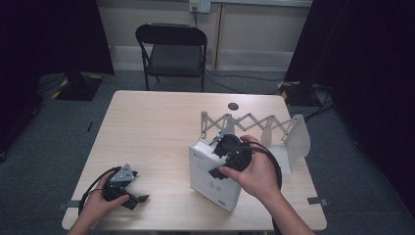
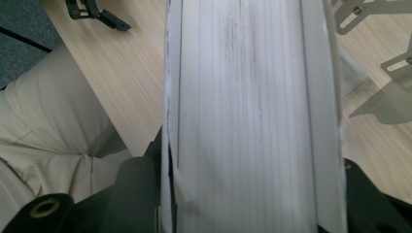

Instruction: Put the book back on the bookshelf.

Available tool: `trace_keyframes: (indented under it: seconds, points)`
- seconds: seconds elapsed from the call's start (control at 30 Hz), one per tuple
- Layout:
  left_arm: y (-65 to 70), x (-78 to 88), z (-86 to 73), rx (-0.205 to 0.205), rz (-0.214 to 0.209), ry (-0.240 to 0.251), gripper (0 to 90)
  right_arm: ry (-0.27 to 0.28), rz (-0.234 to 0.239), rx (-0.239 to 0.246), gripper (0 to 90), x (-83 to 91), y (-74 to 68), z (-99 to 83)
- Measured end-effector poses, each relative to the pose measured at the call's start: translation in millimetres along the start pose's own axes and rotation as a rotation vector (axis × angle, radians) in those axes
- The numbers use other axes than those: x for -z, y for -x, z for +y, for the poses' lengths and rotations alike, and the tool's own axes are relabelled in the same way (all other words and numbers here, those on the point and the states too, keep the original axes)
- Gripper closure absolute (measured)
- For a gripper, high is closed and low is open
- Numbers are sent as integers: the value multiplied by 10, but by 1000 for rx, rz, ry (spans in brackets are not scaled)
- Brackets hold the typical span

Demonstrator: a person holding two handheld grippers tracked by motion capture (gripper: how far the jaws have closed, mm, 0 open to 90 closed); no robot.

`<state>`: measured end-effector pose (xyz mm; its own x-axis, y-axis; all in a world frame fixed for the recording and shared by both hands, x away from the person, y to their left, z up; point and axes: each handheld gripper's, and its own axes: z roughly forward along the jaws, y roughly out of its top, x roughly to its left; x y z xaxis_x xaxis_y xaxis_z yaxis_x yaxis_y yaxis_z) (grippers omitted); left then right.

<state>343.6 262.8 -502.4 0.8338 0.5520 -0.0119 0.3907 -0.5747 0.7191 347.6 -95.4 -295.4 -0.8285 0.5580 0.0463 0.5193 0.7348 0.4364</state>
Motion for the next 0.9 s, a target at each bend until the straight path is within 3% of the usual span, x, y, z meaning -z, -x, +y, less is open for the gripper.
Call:
trace_keyframes:
  seconds: [0.9]
  points:
    - [0, 0, 0, 0, 0, -1, 0, -6, -18, -42, 530, 149, 146, -233]
